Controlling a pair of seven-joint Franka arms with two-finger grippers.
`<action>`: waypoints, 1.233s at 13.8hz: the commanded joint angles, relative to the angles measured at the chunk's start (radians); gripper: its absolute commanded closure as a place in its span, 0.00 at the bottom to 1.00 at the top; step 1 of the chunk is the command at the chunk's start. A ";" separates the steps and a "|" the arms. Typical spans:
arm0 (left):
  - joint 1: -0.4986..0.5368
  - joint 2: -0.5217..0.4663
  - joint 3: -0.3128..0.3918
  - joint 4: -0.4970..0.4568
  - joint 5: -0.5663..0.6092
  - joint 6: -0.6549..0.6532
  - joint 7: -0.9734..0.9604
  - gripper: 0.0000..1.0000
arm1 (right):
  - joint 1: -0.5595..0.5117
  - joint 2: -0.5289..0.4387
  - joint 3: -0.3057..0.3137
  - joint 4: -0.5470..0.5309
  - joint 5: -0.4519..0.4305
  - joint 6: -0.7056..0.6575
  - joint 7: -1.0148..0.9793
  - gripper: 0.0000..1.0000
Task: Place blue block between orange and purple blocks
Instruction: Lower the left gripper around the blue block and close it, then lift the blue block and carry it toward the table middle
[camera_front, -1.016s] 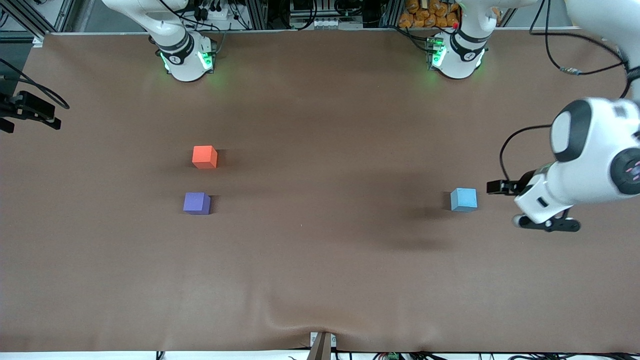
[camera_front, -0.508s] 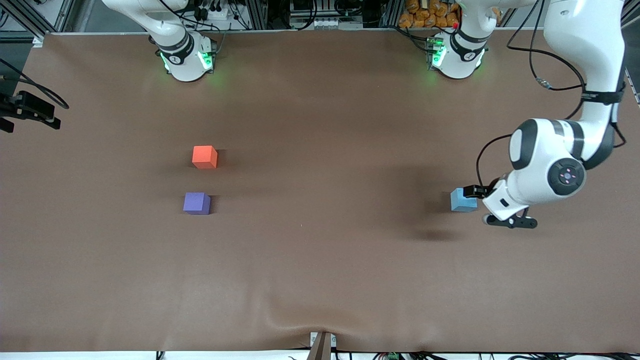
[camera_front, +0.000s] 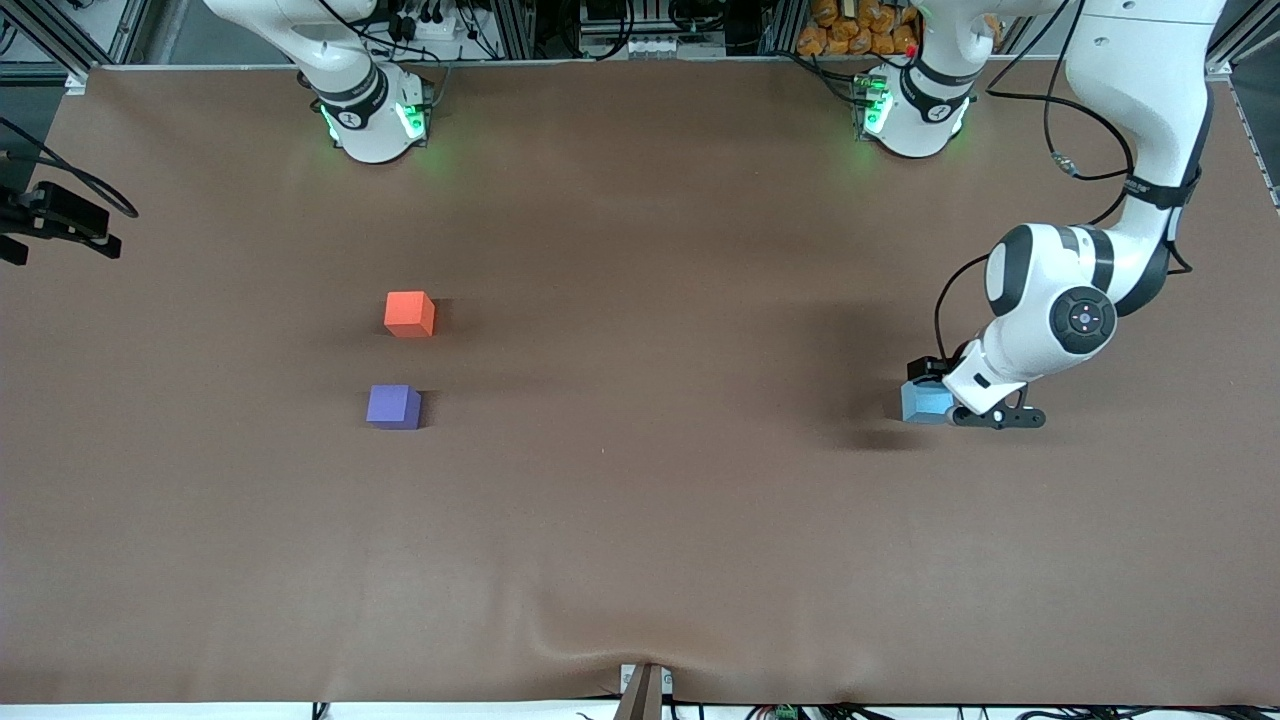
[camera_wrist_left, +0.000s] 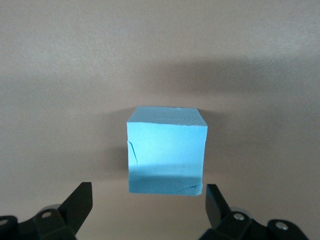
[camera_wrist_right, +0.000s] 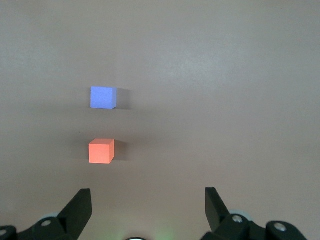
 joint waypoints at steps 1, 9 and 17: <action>-0.003 0.020 -0.005 -0.007 0.005 0.057 -0.023 0.00 | -0.003 -0.001 0.002 0.005 -0.004 -0.010 0.014 0.00; -0.010 0.117 -0.012 0.068 0.004 0.111 -0.037 0.31 | -0.003 -0.001 0.002 0.005 -0.004 -0.010 0.014 0.00; -0.049 0.100 -0.143 0.105 0.001 0.102 -0.254 0.90 | -0.001 0.001 0.002 0.006 -0.006 -0.010 0.014 0.00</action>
